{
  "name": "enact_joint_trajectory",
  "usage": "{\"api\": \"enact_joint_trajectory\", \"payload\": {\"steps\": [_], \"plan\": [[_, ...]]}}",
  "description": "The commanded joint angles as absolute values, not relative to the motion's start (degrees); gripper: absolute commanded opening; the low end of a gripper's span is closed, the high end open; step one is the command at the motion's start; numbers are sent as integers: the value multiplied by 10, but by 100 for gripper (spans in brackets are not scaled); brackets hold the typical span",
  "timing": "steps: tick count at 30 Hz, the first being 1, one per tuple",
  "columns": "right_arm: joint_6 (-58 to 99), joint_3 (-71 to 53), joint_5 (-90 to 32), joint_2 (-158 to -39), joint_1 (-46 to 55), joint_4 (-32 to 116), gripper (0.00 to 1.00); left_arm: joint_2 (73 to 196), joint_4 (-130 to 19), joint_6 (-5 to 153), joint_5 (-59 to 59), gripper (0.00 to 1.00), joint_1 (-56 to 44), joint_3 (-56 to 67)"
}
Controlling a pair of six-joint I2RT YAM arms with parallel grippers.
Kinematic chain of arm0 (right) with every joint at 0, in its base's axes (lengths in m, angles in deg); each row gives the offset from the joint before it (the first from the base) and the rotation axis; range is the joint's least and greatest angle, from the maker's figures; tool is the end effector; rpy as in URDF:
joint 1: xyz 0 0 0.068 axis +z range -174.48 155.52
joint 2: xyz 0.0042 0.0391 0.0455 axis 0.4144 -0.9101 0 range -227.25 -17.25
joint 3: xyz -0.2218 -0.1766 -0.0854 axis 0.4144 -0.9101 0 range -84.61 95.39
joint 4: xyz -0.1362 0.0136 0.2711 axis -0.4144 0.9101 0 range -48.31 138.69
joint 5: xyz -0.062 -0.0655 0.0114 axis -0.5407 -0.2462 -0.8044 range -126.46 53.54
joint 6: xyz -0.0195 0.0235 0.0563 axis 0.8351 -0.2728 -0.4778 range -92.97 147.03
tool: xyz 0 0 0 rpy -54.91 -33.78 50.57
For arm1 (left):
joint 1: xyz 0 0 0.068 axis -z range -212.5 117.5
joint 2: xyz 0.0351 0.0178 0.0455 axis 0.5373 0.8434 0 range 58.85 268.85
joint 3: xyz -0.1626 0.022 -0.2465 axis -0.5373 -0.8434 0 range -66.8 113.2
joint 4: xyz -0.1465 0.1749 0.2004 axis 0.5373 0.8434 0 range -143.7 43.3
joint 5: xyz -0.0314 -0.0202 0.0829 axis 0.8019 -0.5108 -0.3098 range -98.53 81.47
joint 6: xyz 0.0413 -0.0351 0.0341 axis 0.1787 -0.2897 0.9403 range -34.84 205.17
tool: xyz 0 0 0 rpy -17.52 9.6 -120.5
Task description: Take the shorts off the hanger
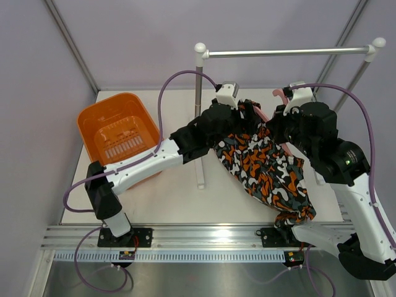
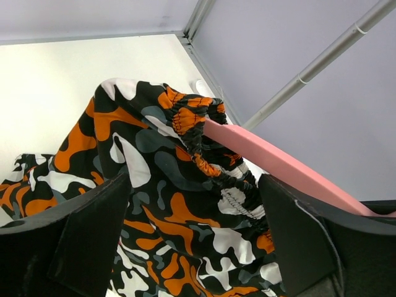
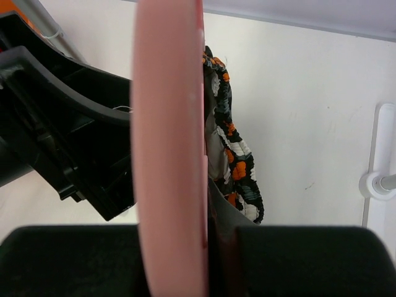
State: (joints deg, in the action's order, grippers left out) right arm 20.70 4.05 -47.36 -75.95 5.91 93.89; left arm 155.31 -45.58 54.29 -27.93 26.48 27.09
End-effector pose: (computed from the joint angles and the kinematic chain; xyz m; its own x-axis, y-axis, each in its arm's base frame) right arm 0.1815 0.0955 0.5098 -0.3626 -0.0871 -0.9278 -0.3077 0.9510 0.0310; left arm 0.2527 -0.3885 0.4243 -0.4105 -0.2565 -0.8750 0.5004 0.7389 -0.4513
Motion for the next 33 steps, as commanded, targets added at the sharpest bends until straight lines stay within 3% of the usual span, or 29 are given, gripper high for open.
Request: {"api": "enact_joint_trajectory", "payload": {"steps": [1, 12, 15, 16, 22, 33], "plan": [[196, 64, -453, -752, 70, 926, 0, 1564, -484, 532, -301, 85, 267, 298], [197, 71, -452, -755, 74, 936, 0, 1583, -474, 539, -323, 68, 265, 317], [196, 75, -446, -753, 76, 945, 0, 1583, -468, 544, -335, 52, 254, 318], [194, 77, -443, -753, 76, 948, 0, 1583, -467, 545, -338, 37, 251, 318], [189, 78, -418, -748, 78, 962, 0, 1583, -466, 551, -339, 0, 222, 317], [186, 64, -406, -706, 80, 984, 0, 1599, -446, 579, -397, 0, 198, 346]]}}
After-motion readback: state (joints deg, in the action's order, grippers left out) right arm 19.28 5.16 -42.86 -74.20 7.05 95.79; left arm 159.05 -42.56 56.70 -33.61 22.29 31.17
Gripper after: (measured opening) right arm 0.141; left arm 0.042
